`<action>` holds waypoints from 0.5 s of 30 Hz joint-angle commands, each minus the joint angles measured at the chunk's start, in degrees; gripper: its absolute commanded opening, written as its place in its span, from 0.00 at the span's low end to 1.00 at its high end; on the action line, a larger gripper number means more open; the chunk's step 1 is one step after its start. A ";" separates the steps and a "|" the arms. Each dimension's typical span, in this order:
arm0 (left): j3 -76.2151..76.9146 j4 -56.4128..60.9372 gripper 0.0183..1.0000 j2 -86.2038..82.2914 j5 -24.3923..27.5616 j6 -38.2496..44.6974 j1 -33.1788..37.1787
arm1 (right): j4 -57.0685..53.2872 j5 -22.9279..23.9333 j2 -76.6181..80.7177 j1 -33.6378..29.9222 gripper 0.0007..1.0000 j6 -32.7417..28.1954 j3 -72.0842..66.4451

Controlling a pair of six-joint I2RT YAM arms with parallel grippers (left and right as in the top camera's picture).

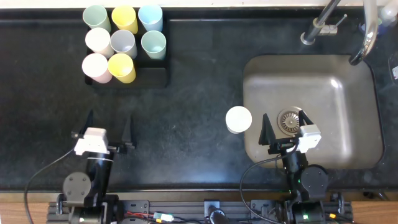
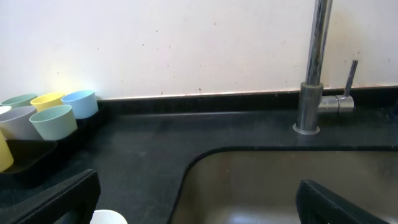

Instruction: Store Cups

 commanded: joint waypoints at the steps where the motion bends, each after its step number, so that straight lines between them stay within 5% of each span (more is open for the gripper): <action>1: -3.69 0.68 1.00 -0.70 2.36 0.83 -0.22 | 0.31 0.42 -0.55 -0.28 1.00 -0.20 -0.74; 15: -3.54 -3.54 1.00 -0.70 2.69 0.87 -0.20 | 0.31 0.42 -0.55 -0.28 1.00 -0.20 -0.74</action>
